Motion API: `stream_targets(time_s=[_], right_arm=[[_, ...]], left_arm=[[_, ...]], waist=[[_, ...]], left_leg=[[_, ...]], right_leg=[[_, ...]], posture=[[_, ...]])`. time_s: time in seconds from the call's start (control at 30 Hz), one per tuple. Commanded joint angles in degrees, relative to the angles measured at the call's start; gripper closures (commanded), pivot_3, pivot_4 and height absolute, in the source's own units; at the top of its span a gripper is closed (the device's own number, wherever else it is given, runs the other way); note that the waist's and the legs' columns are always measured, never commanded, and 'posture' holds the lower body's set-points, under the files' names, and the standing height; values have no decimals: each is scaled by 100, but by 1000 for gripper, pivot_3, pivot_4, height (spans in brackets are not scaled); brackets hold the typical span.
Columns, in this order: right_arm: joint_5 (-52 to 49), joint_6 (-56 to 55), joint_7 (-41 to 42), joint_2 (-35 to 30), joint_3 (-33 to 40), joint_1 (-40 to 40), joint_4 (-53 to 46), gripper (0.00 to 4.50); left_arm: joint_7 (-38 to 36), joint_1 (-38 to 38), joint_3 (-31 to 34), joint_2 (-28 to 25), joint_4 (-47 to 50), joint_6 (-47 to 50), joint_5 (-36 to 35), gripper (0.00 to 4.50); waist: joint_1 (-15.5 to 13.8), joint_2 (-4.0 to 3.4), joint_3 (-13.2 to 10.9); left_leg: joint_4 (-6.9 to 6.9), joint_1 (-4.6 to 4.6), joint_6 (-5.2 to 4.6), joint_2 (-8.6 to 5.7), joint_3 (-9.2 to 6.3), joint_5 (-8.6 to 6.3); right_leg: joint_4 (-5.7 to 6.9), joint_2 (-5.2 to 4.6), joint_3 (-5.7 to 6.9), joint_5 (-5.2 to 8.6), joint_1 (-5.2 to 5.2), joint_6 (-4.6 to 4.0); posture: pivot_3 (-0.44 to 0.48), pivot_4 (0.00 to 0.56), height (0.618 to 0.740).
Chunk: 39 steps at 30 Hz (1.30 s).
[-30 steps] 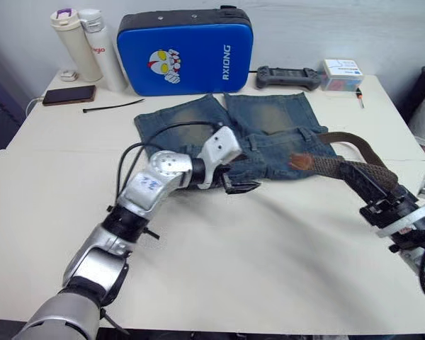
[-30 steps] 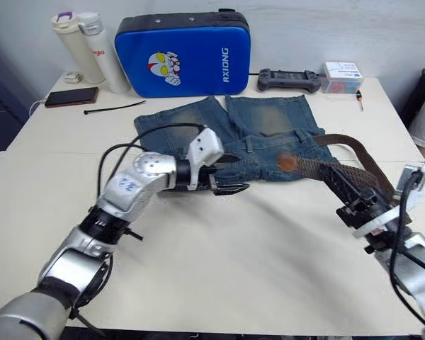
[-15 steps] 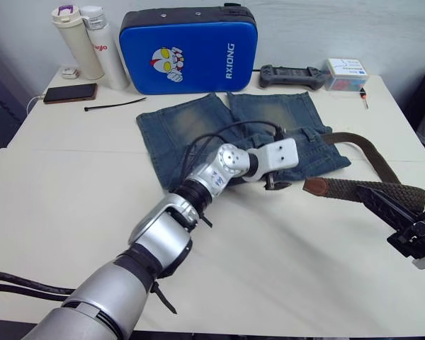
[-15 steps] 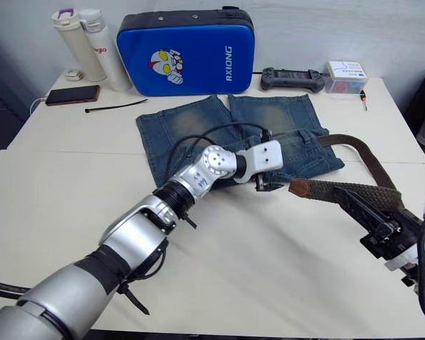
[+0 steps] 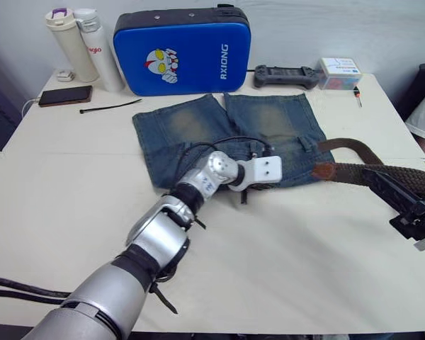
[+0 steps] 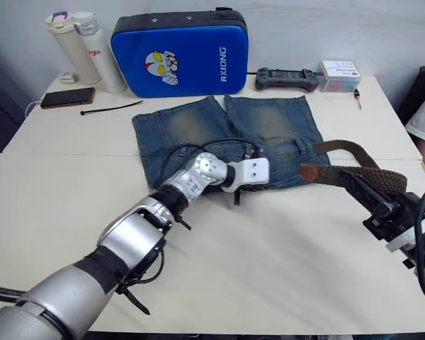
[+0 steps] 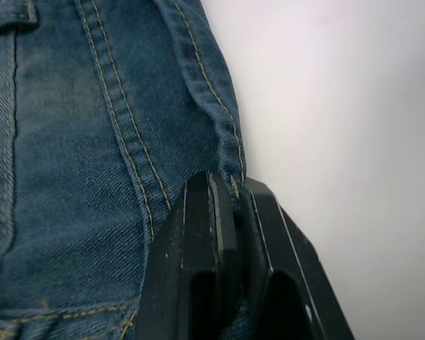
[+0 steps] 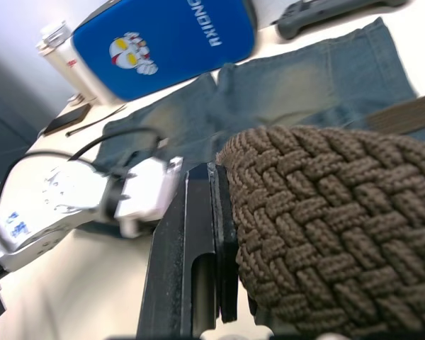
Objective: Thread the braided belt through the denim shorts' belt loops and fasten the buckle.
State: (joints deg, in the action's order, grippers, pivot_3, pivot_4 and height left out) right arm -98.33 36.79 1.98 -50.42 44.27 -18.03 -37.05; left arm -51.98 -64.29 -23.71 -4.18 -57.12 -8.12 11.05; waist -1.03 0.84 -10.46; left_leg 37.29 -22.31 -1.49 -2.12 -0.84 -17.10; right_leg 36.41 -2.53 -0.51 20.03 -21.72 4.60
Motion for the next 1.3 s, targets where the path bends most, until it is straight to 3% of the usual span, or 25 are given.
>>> stream_targets(time_s=[0.03, 0.2, 0.3, 0.43, 0.53, 0.67, 0.7, 0.73, 0.8, 0.97, 1.13, 1.3], right_arm=[[-264, 58, -71, -190, -99, 277, 216, 4500], [-672, 302, -263, -396, -346, 505, 432, 4500], [-931, 413, -477, -447, -439, 481, 455, 4500], [-1042, 484, -759, -415, -627, 423, 371, 4500], [-1043, 460, -892, -388, -843, 498, 274, 4500], [-1157, 462, -1049, -444, -1073, 593, 207, 4500], [-1194, 478, -1079, -467, -1075, 594, 214, 4500], [-1256, 540, -1071, -520, -1035, 554, 244, 4500], [-1351, 601, -1073, -575, -963, 495, 303, 4500], [-1385, 802, -950, -720, -766, 317, 563, 4500], [-960, 1050, -484, -760, -1126, 616, 1307, 4500], [-221, 1468, 39, -837, -1844, 1440, 2228, 4500]], left_arm=[[-1019, 805, 31, -637, 1712, 842, -293, 4436], [-1684, 2252, 129, -1778, 4889, 2619, -715, 4436], [-1719, 2851, 217, -2226, 6154, 3467, -952, 4436], [-1651, 3291, 259, -2525, 7149, 4323, -1233, 4436], [-1268, 3453, 193, -2496, 7258, 4382, -1103, 4436], [-1123, 3525, 327, -2285, 7469, 4851, -1530, 4436], [-1118, 3522, 394, -2274, 7534, 4982, -1645, 3551], [-1344, 3553, 392, -2588, 7661, 4977, -1692, 3317], [-1587, 3566, 462, -3023, 7845, 5039, -1833, 2403], [-1681, 3128, 1619, -3104, 8111, 6059, -3238, 136], [-1382, 2812, 2075, -3153, 8294, 6518, -3897, 16], [-930, 2899, 2093, -3229, 8346, 6587, -4021, 16]], waist=[[44, -1, 0], [95, -12, 7], [97, -15, 9], [9, -20, 12], [-26, -21, 12], [-33, -21, 12], [-36, -21, 12], [-35, -21, 12], [-22, -22, 13], [-21, -27, 16], [-25, -27, 16], [34, -28, 15]], left_leg=[[2, 3, 2, 1, 0, 1], [0, 4, 14, 5, -12, 8], [2, 4, 14, 8, -16, 8], [26, 0, 0, 7, -20, 3], [32, 0, -8, 6, -19, -1], [36, -2, -9, 6, -19, -2], [37, -2, -10, 5, -19, -2], [38, -5, -10, 5, -20, -3], [39, -7, -11, 6, -20, -3], [45, -2, -9, 7, -20, -2], [61, -6, -14, 5, -20, -5], [61, -1, -10, 5, -18, -3]], right_leg=[[5, 0, 1, 2, 0, -4], [15, 1, 7, 7, 1, -13], [12, 1, 11, 8, 5, -15], [13, -4, 16, 8, 15, -14], [13, -5, 16, 7, 19, -13], [14, -5, 18, 7, 18, -12], [15, -4, 18, 7, 18, -12], [15, -5, 19, 7, 18, -12], [13, -4, 20, 7, 16, -12], [10, -3, 19, 8, 17, -14], [9, -4, 20, 7, 20, -13], [17, -1, 18, 7, 19, -13]], posture=[[0, 150, 740], [0, 150, 740], [0, 150, 740], [0, 150, 740], [0, 150, 740], [0, 150, 740], [0, 150, 740], [0, 150, 740], [0, 150, 740], [0, 150, 740], [0, 150, 740], [0, 150, 740]])
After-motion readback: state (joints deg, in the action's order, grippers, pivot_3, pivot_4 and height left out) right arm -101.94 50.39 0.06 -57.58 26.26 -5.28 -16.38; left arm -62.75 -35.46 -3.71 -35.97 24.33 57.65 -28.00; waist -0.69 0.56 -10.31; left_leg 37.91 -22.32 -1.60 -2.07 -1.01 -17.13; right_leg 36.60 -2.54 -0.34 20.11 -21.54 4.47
